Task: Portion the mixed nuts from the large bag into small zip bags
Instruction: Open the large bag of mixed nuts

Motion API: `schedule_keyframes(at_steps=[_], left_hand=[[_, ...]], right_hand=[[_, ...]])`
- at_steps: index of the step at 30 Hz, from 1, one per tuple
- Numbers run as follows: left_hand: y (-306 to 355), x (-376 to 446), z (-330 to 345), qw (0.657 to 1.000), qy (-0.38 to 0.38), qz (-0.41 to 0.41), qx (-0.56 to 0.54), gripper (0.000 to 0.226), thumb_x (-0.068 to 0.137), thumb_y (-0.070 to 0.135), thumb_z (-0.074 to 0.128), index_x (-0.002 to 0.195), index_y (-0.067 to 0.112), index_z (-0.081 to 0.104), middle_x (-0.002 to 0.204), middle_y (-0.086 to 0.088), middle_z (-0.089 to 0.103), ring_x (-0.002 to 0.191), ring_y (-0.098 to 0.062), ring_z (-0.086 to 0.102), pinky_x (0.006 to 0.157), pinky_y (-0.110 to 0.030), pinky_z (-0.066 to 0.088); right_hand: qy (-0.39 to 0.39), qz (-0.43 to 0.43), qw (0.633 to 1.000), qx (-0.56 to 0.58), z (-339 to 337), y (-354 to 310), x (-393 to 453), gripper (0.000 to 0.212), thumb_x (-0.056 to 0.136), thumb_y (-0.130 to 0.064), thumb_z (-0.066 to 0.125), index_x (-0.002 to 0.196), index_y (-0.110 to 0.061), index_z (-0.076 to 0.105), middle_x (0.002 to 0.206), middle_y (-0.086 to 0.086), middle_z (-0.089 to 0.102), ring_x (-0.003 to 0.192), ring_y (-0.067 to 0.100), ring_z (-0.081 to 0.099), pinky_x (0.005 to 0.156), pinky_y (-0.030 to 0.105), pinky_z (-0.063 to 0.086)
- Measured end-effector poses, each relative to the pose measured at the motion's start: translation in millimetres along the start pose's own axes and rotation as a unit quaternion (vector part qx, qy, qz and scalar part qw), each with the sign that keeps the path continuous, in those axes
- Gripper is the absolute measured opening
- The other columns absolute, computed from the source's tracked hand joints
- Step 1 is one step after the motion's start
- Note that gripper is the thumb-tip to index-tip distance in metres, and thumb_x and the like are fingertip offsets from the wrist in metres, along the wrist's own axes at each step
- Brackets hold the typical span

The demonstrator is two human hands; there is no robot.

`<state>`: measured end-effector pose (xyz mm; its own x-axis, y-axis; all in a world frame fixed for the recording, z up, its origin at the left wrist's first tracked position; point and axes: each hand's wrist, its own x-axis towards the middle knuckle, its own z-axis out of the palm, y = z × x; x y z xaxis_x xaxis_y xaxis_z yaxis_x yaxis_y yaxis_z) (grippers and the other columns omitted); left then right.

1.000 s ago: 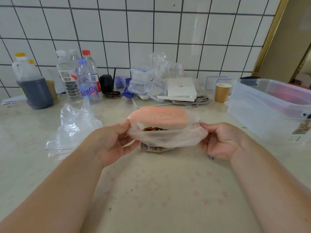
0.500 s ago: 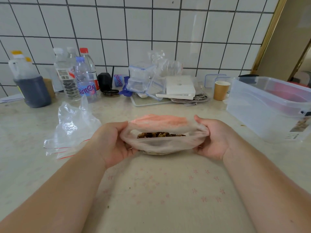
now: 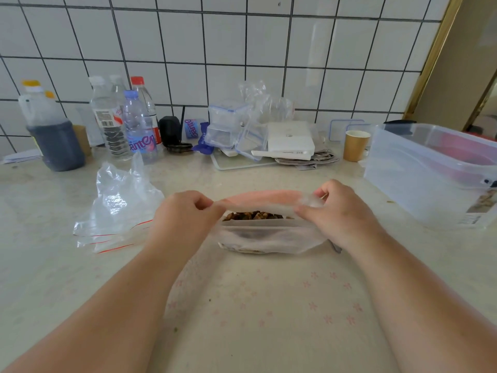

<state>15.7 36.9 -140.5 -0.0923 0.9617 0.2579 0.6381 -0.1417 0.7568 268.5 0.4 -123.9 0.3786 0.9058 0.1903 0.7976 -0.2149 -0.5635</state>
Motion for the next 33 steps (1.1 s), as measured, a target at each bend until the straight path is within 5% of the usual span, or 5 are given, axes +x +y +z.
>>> schedule_keyframes(at_steps=[13, 23, 27, 30, 33], left_hand=[[-1, 9, -6, 0.879, -0.14, -0.261, -0.373, 0.011, 0.089, 0.005, 0.075, 0.096, -0.004, 0.077, 0.093, -0.017, 0.08, 0.069, -0.024, 0.077, 0.054, -0.032, 0.062], [0, 8, -6, 0.731, -0.179, -0.374, -0.542, 0.025, 0.105, 0.003, 0.042, 0.106, -0.005, 0.066, 0.084, -0.021, 0.077, 0.064, -0.037, 0.076, 0.051, -0.057, 0.061], [2, 8, -8, 0.705, -0.207, -0.39, -0.555, 0.031, 0.092, -0.008, 0.038, 0.109, -0.015, 0.063, 0.098, -0.038, 0.071, 0.075, -0.055, 0.072, 0.054, -0.069, 0.057], [4, 6, -4, 0.716, -0.209, -0.382, -0.546, 0.035, 0.084, -0.011, 0.038, 0.107, -0.015, 0.064, 0.098, -0.036, 0.072, 0.075, -0.052, 0.074, 0.05, -0.062, 0.058], [2, 7, 1, 0.813, -0.162, -0.313, -0.463, 0.03, 0.098, -0.001, 0.045, 0.105, 0.0, 0.074, 0.103, -0.02, 0.076, 0.084, -0.036, 0.074, 0.074, -0.051, 0.063]], right_hand=[[0.014, 0.037, 0.991, 0.129, -10, 10, 4, 0.02, 0.079, -0.036, 0.081, 0.071, -0.02, 0.072, 0.064, -0.003, 0.073, 0.061, 0.018, 0.071, 0.063, 0.031, 0.055], [-0.195, 0.291, 0.718, 0.601, 3, 3, 6, 0.042, 0.094, 0.012, 0.028, 0.106, 0.001, 0.066, 0.092, 0.015, 0.072, 0.082, 0.029, 0.069, 0.069, 0.041, 0.056], [-0.202, 0.292, 0.734, 0.579, 6, -1, 3, 0.048, 0.091, 0.006, 0.022, 0.115, -0.001, 0.064, 0.081, 0.016, 0.067, 0.082, 0.032, 0.065, 0.09, 0.042, 0.053], [-0.187, 0.267, 0.764, 0.557, 9, -3, 6, 0.021, 0.1, -0.013, 0.041, 0.095, -0.01, 0.061, 0.064, 0.006, 0.059, 0.055, 0.018, 0.059, 0.056, 0.027, 0.056], [-0.176, 0.197, 0.845, 0.464, 8, 0, 8, 0.048, 0.083, -0.053, 0.071, 0.096, -0.008, 0.071, 0.079, 0.006, 0.075, 0.069, 0.021, 0.071, 0.067, 0.032, 0.058]])
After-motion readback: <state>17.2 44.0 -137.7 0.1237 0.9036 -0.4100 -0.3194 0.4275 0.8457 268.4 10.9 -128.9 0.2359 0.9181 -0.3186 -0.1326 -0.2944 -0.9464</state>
